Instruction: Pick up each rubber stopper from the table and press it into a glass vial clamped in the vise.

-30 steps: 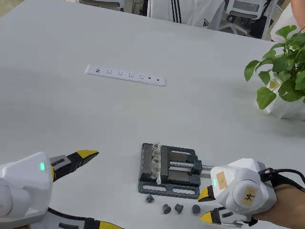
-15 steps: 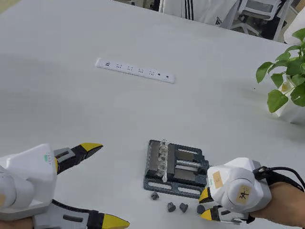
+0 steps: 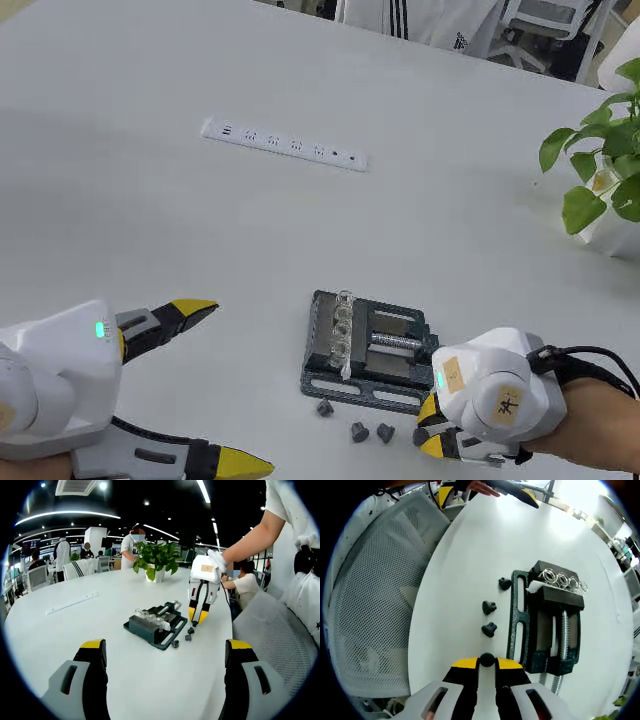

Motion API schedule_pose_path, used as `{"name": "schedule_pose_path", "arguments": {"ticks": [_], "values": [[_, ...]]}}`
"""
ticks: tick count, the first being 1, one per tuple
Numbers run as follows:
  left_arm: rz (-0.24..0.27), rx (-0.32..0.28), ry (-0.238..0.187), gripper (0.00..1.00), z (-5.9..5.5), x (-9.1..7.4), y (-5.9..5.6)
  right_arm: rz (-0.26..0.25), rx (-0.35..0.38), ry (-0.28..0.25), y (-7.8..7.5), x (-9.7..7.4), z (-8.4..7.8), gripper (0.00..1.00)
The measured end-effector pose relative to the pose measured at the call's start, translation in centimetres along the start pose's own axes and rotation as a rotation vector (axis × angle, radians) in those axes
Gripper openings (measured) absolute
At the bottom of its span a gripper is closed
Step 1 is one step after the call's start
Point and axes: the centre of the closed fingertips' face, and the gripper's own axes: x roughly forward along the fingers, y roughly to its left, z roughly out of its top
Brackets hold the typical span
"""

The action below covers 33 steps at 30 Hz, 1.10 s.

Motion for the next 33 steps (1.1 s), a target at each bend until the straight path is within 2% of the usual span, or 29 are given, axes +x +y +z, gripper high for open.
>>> {"name": "schedule_pose_path", "arguments": {"ticks": [18,25,33], "values": [[-0.005,0.001,0.002,0.98,0.0,-0.1,0.1,0.001,0.011,-0.004,0.0,-0.1,0.3,0.07],[-0.010,0.010,0.007,0.99,0.0,0.0,0.1,-0.006,0.035,-0.027,-0.4,-1.8,1.1,0.06],[-0.019,0.020,0.012,0.99,-0.1,0.1,0.1,-0.020,0.060,-0.084,-1.7,-4.1,3.2,0.06]]}}
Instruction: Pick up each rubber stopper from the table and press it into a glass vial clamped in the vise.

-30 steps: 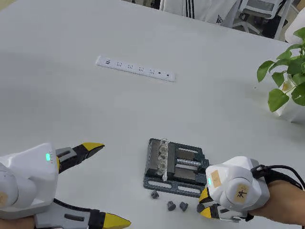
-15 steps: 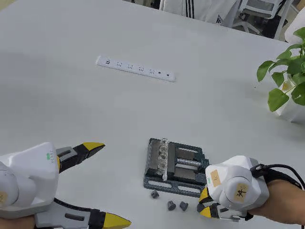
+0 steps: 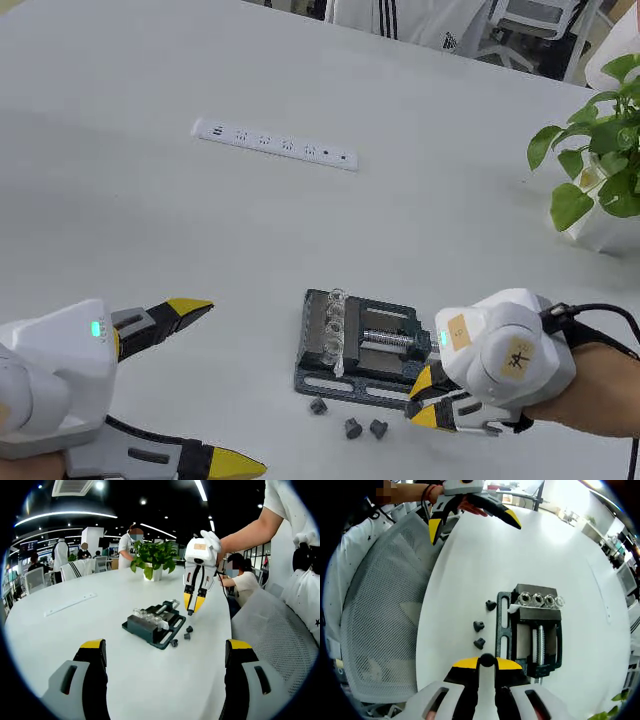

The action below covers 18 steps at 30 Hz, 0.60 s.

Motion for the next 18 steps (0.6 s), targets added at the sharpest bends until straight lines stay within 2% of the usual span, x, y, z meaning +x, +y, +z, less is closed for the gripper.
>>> {"name": "schedule_pose_path", "arguments": {"ticks": [5,11,18], "values": [[-0.007,0.002,-0.001,0.98,0.0,0.2,-0.1,-0.020,-0.007,-0.028,-1.4,-1.3,1.6,0.06],[-0.007,0.001,-0.004,0.98,-0.1,0.3,-0.3,-0.049,-0.013,-0.068,-3.8,-2.4,3.8,0.06],[-0.004,0.002,-0.003,0.98,-0.2,0.3,-0.2,-0.068,-0.036,-0.084,-6.2,-2.8,5.8,0.06]]}}
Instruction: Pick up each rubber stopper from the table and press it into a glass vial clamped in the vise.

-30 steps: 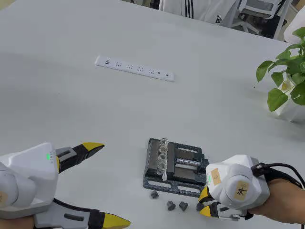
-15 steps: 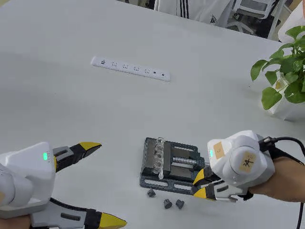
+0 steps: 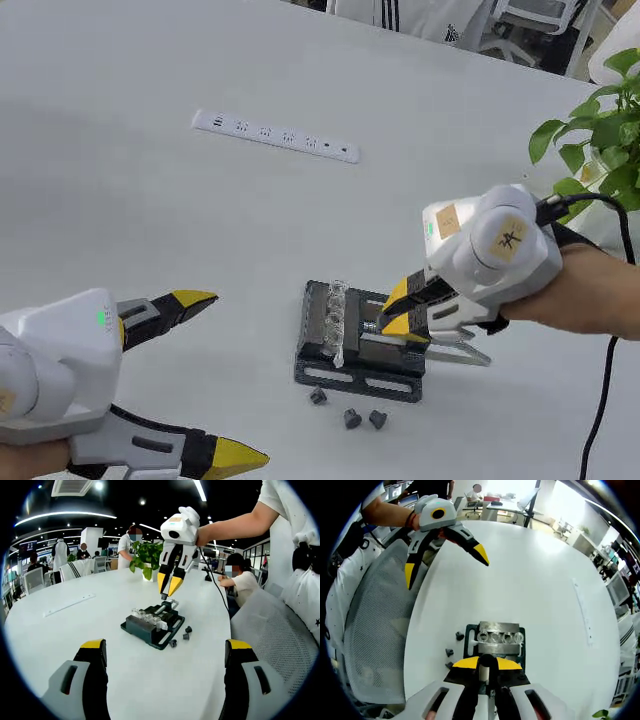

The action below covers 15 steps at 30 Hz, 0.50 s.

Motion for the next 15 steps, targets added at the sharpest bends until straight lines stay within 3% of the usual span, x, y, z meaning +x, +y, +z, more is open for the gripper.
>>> {"name": "schedule_pose_path", "arguments": {"ticks": [15], "values": [[-0.001,-0.017,-0.016,0.98,0.0,0.2,0.1,0.002,-0.021,0.024,-3.8,2.0,1.8,0.06]]}}
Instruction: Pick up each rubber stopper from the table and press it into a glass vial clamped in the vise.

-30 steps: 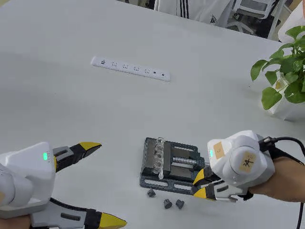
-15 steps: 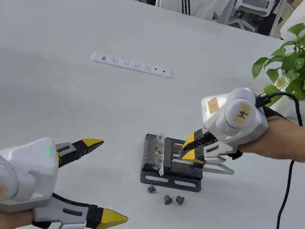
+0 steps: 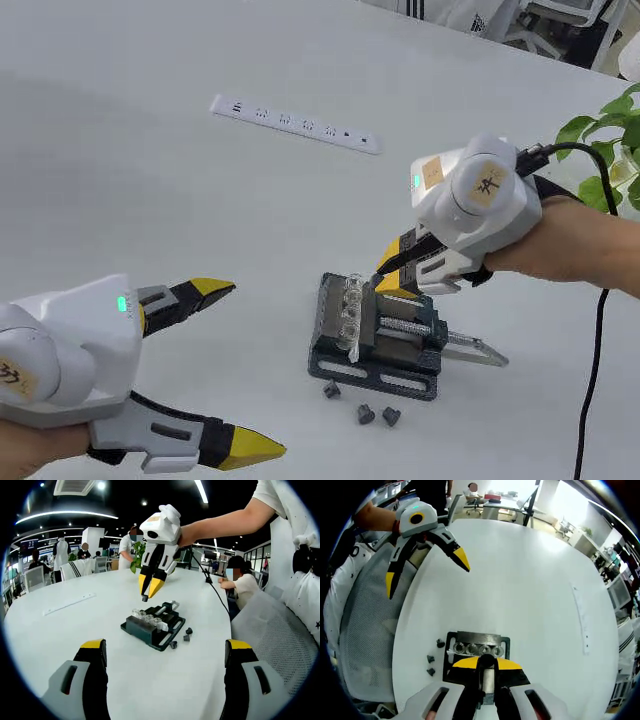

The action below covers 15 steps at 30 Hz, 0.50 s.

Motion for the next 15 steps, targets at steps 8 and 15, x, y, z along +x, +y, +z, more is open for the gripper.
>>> {"name": "schedule_pose_path", "arguments": {"ticks": [8,15], "values": [[-0.001,-0.007,-0.002,0.98,-0.2,0.1,0.2,0.010,0.012,0.011,-1.2,1.2,0.0,0.06],[-0.004,-0.011,-0.005,0.98,-0.3,0.1,0.2,0.022,0.011,0.020,-1.3,1.9,0.1,0.06]]}}
